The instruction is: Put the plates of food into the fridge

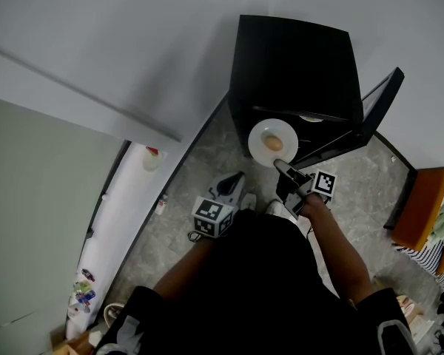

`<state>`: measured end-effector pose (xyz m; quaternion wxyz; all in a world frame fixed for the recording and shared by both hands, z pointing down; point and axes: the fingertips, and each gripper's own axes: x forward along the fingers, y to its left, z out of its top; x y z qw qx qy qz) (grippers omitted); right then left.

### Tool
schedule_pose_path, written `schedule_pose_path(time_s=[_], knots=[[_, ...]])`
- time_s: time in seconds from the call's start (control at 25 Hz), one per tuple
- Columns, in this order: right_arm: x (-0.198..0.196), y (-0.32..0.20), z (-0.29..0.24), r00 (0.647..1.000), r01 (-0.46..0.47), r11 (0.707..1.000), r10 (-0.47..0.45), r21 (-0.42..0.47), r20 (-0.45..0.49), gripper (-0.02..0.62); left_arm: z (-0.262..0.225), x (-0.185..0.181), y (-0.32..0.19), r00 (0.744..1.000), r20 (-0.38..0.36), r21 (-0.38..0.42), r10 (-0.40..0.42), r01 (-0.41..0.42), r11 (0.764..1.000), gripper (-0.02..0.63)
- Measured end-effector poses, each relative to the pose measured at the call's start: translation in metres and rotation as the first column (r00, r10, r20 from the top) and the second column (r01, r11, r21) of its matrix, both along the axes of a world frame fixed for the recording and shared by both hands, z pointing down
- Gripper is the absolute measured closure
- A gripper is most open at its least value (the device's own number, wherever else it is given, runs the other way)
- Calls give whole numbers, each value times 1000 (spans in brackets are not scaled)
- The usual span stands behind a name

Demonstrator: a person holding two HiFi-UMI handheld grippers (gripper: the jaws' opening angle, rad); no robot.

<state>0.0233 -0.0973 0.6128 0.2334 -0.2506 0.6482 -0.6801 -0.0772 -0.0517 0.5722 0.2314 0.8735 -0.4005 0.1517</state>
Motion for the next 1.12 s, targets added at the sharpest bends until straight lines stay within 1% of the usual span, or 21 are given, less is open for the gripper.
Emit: schedule_pose_path(time_s=[0.12, 0.56, 0.84, 1.12], knots=[[3, -9, 9, 1000, -15, 1000, 14, -10, -26, 549, 2, 1, -3, 1000, 0, -3, 2, -2, 1000, 583], [-5, -46, 22, 1000, -21, 1000, 21, -15, -16, 549, 6, 0, -16, 1000, 4, -11, -9, 9, 1000, 583], [-4, -71, 30, 999, -38, 999, 38, -14, -38, 549, 6, -3, -21, 1000, 3, -18, -20, 20, 1000, 583], [1, -90, 34, 998, -61, 998, 60, -21, -28, 549, 10, -5, -26, 1000, 7, -27, -28, 28, 999, 583]])
